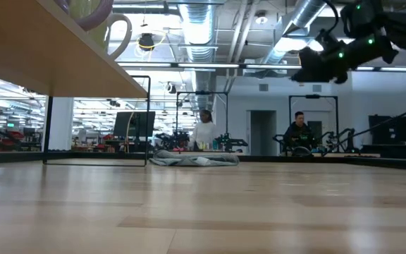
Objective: Stack small to large cups/mugs on shelf
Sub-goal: Return to Home Position
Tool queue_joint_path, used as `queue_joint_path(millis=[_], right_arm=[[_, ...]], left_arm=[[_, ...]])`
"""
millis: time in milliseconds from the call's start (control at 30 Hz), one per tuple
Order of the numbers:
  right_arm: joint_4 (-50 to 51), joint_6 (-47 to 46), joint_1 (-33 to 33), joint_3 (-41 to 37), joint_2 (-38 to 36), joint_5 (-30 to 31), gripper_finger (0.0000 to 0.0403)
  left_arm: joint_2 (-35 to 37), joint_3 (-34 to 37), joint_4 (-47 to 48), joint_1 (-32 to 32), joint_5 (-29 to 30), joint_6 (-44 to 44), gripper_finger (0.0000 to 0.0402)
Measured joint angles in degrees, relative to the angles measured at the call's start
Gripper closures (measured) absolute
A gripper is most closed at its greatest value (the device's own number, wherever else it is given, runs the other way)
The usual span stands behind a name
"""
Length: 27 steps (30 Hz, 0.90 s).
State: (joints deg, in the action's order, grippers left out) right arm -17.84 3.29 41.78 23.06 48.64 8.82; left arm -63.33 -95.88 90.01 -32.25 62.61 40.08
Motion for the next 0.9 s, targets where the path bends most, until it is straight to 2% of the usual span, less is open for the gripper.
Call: queue_joint_path(millis=[133,367,533,633,800,900], right_arm=[[0.1,-0.01,3.78,3.07,0.0,0.0,0.0269],[0.84,-0.46,10.36,4.69,-2.14,-1.83,0.0269],[6.84,-1.36,13.57,4.74,-8.73,-2.26,0.0269],[11.14,-1.48,14.77,4.76,-12.93,-7.39,0.0269],[18.29,-2.09,14.77,4.74,-19.48,-8.76,0.0269],[20.8,-3.28,14.47,4.74,-23.31,-8.61,0.0269]], left_arm=[[5.84,8.87,-1.43,5.74,1.4,1.35,0.0212],[15.21,24.85,-13.59,12.88,7.69,-2.22,0.0212],[21.12,33.09,-20.72,15.45,8.83,-6.16,0.0212],[24.15,37.6,-24.06,16.56,9.03,-6.99,0.0212],[29.26,45.7,-27.97,16.79,12.35,-4.56,0.0212],[32.02,50.39,-28.77,16.79,11.92,-3.05,0.0212]])
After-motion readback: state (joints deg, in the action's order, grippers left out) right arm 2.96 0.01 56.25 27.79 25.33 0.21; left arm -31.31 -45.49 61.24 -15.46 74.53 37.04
